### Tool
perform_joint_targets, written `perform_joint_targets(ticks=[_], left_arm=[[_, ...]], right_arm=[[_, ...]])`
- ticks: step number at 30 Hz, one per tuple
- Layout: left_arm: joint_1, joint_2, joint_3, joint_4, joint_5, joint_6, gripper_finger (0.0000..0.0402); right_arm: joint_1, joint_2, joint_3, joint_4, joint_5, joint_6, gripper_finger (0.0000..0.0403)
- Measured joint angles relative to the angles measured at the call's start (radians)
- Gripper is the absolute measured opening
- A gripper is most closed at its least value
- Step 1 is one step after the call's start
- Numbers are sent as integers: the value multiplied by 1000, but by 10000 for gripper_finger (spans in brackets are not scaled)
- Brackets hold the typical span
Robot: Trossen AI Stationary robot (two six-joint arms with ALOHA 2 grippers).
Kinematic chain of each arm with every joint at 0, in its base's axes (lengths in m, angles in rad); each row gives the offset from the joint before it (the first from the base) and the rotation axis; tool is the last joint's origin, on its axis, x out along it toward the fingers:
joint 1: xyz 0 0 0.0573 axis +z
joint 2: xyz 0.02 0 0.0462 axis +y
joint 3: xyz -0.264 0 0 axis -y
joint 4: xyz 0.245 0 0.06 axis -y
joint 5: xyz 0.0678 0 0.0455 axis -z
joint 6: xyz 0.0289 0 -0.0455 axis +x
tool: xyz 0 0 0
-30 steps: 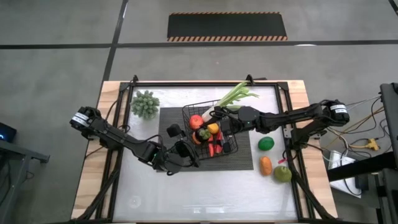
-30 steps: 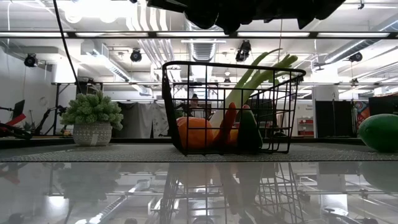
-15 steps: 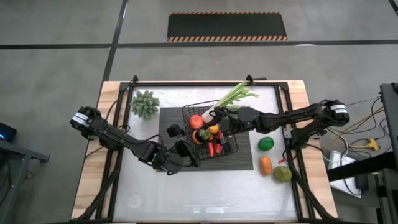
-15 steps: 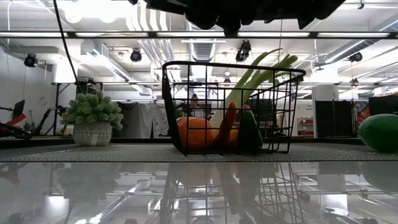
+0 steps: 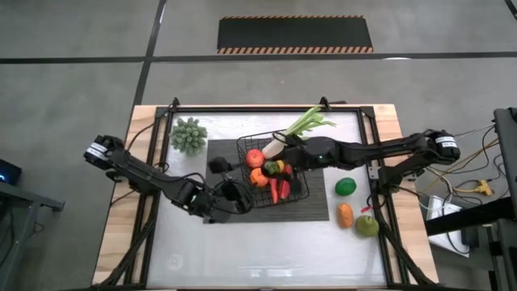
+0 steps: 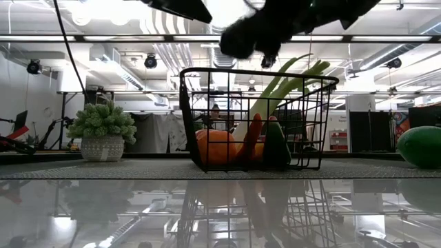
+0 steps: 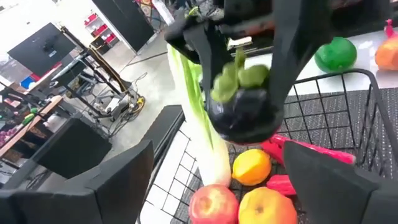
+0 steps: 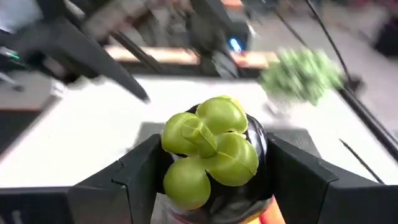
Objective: Build produce basket
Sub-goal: Put the mangosteen into the wire basket, then put the lime into the wire basket
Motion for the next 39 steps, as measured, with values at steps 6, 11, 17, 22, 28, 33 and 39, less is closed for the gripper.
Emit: perform_joint_targets(ticks=[6, 11, 17, 22, 28, 33, 39], left_arm=[[-3, -72, -72, 26, -8, -1, 336], [-2, -103, -141, 139, -48, 27, 336], [-3, -112, -151, 147, -67, 35, 336], [-3, -114, -164, 146, -67, 34, 336], [-3, -120, -184, 150, -71, 27, 336], [-3, -122, -186, 153, -72, 27, 336], [-3, -122, -195, 151, -40, 26, 336]], right_arm=[[-4, 75, 79, -224, 8, 72, 236], [-4, 175, 122, -231, -1, 192, 238], [3, 279, 178, -232, -115, 256, 242], [12, 342, 225, -260, -132, 268, 272], [20, 379, 283, -323, -132, 255, 326], [18, 373, 294, -342, -131, 255, 343], [18, 296, 294, -390, -131, 227, 332]])
